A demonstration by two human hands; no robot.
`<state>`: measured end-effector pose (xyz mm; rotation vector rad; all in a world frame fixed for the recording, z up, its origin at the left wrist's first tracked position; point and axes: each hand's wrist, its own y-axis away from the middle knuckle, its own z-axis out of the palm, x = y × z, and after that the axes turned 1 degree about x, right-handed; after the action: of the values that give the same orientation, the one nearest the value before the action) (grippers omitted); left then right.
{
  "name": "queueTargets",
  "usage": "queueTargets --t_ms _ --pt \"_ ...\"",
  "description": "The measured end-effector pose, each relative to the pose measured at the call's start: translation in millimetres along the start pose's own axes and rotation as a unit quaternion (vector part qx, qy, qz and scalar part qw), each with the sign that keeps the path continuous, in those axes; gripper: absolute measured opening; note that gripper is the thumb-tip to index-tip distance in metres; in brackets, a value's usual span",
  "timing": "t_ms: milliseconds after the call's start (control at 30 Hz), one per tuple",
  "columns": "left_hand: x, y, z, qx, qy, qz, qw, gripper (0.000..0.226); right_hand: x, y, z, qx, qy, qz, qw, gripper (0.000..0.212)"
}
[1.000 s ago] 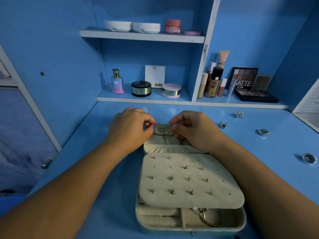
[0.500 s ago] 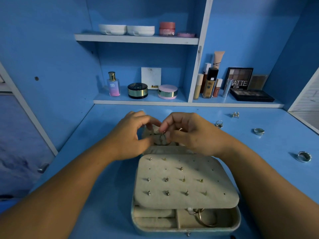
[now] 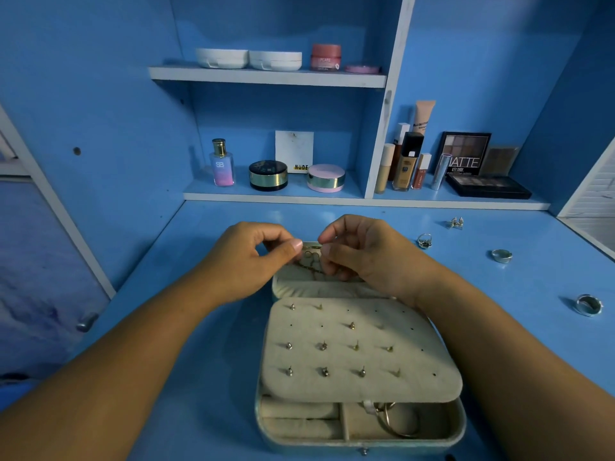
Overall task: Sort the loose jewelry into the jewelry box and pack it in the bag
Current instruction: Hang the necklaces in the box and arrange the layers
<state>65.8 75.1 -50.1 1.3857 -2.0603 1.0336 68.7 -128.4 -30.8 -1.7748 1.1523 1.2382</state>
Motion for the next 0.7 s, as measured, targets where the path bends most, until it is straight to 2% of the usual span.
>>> queueTargets --t_ms 133,233,367,467,567,633,700 --pt "-6 -4 10 0.096 -0.044 -0.015 0.994 0.01 2 -5 3 0.041 0.022 0.01 0.999 0.009" --pt "-6 -6 16 0.114 -0.113 0.002 0.987 0.009 4 -8 3 0.041 0.029 0.019 0.999 0.009" --pt "-4 -9 17 0.148 -0.162 -0.028 0.975 0.012 4 -10 2 0.04 0.029 0.031 0.998 0.008" --pt "-2 -9 17 0.13 -0.138 -0.029 0.981 0.015 5 -10 2 0.039 0.028 0.034 0.998 0.007" --pt "-4 -8 14 0.069 -0.084 -0.046 0.993 0.025 5 -9 2 0.038 0.021 0.029 0.999 0.007" --pt "-6 -7 10 0.013 -0.087 -0.058 0.994 0.03 4 -8 1 0.038 0.022 0.024 0.999 0.006" --pt "-6 -6 9 -0.007 -0.108 -0.072 0.992 0.032 4 -8 1 0.039 0.033 0.022 0.998 0.004"
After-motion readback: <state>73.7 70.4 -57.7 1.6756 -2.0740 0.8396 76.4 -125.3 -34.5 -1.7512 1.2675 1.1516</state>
